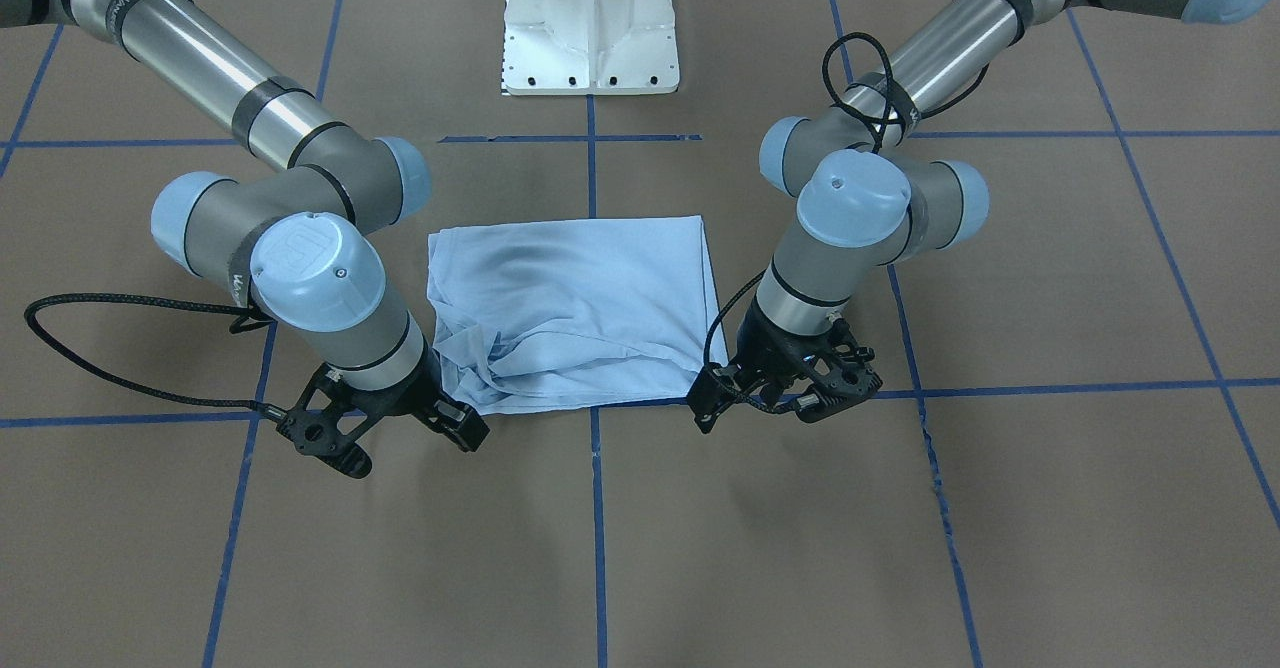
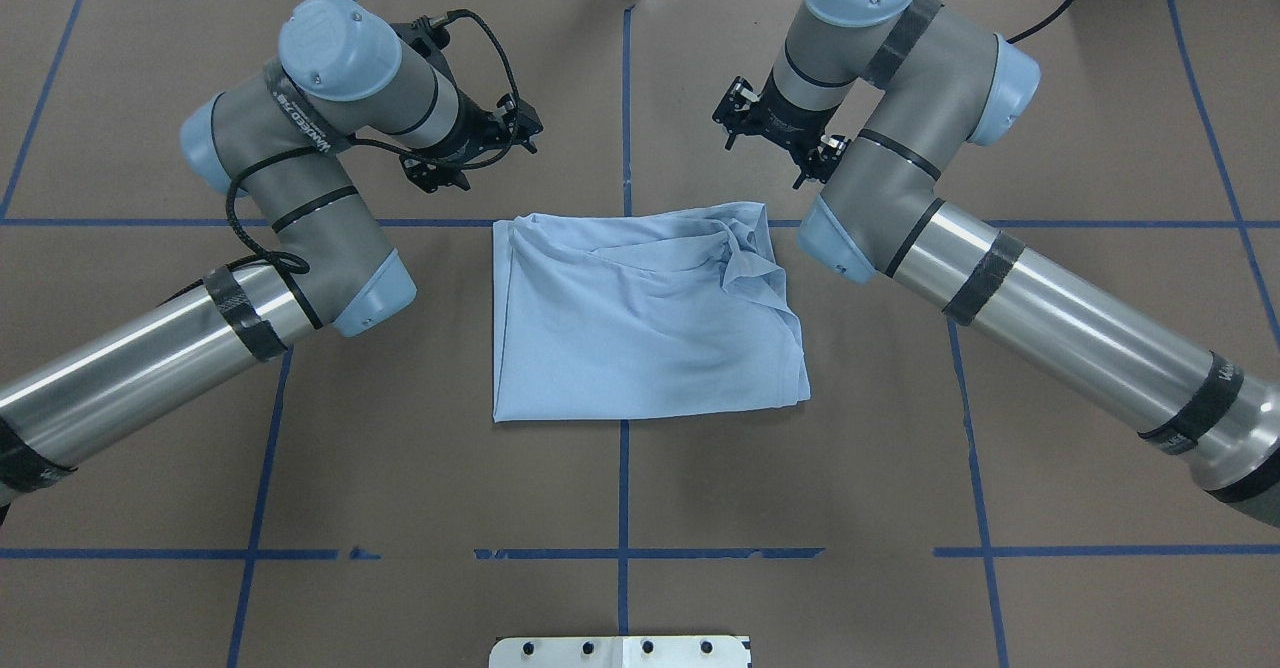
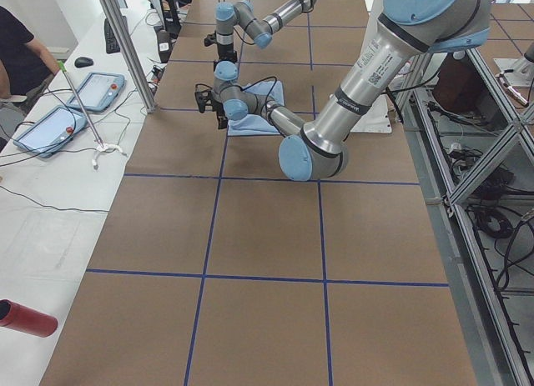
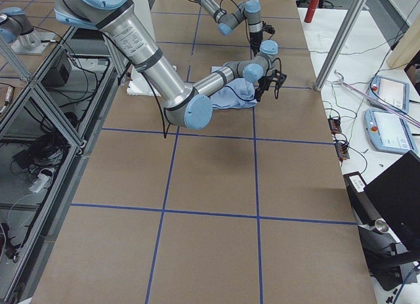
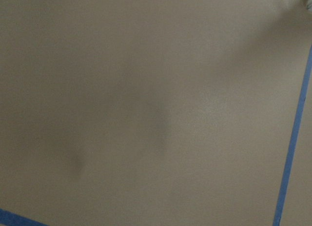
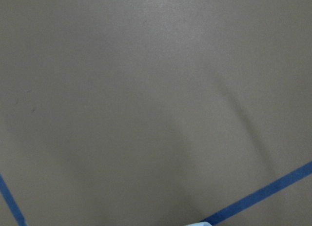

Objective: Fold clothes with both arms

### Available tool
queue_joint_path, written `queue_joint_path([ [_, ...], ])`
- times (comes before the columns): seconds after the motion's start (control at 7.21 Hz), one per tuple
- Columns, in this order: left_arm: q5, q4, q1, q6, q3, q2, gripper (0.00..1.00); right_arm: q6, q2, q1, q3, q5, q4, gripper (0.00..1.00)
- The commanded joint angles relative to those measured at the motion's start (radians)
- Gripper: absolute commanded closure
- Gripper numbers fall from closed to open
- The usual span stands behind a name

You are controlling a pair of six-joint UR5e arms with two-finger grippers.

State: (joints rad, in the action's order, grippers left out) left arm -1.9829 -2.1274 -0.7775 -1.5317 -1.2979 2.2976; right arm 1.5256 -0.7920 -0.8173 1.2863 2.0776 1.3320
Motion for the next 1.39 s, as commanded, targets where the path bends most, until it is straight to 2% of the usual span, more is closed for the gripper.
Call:
queue_joint_path([
  [0.0, -0.065, 0.009, -0.028, 0.071, -0.163, -0.128, 0.00, -0.045, -0.021, 0.051, 0.158, -0.002, 0.173, 0.00],
  [0.14, -0.094, 0.051, -0.032, 0.077, -0.220, -0.157, 0.00, -0.111, -0.021, 0.122, 0.198, -0.067, 0.273, 0.00],
  [0.28, -0.093, 0.108, -0.034, 0.078, -0.245, -0.158, 0.00, -0.136, -0.021, 0.200, 0.199, -0.164, 0.292, 0.00],
  [0.55, -0.096, 0.113, -0.034, 0.079, -0.244, -0.155, 0.00, -0.229, -0.020, 0.246, 0.183, -0.238, 0.331, 0.00],
  [0.83, -0.099, 0.109, -0.034, 0.078, -0.241, -0.153, 0.00, -0.370, -0.019, 0.202, 0.141, -0.257, 0.331, 0.00],
  [1.25, -0.097, 0.099, -0.029, 0.076, -0.236, -0.152, 0.00, -0.445, -0.019, 0.165, 0.064, -0.264, 0.322, 0.00],
])
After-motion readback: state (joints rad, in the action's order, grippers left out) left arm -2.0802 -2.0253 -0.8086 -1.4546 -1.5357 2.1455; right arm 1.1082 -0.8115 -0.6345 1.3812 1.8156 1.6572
